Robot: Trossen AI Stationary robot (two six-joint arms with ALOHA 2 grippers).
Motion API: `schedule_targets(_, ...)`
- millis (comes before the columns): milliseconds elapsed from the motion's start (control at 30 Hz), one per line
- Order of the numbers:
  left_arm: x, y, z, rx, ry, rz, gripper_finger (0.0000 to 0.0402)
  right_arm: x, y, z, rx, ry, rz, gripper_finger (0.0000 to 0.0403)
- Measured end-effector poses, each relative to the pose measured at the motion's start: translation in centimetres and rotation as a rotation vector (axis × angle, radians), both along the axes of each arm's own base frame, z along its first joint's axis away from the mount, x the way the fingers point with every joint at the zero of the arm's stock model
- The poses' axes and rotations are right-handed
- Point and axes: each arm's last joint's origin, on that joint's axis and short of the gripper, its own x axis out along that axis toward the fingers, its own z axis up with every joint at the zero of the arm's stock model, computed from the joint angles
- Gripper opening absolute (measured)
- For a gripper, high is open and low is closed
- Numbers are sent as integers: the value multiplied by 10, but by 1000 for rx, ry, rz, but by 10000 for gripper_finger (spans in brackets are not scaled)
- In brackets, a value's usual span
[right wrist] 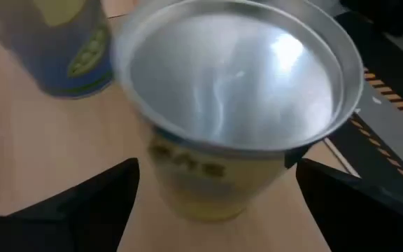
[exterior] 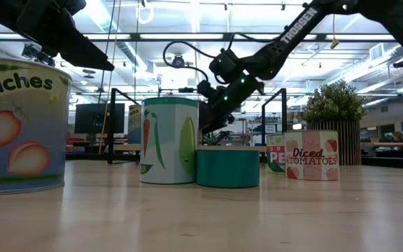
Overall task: Pick and place cans onto a shelf
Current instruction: Put the canned carrots on the shelf
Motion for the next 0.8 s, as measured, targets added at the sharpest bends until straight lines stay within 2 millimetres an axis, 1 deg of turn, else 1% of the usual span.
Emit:
schedule_targets(67, 0, 0, 0, 0, 0, 0, 387, -1, 4, 3, -9, 21, -5, 394)
schedule_targets(200, 0, 0, 0, 0, 0, 0, 387, -2, 11, 2, -85, 114, -65, 393)
schedule_targets(500, 0, 0, 0, -1, -1, 0, 387, -3, 14, 2, -180, 187, -183, 393)
schedule_targets(600, 0, 0, 0, 0, -1, 0, 387, -3, 13, 2, -182, 189, -186, 393)
schedule_targets(667, 0, 0, 0, 0, -1, 0, 387, -2, 14, 2, -177, 181, -155, 393)
schedule_targets(800, 0, 0, 0, -1, -2, 1, 387, -1, 20, 1, -163, 198, -128, 393)
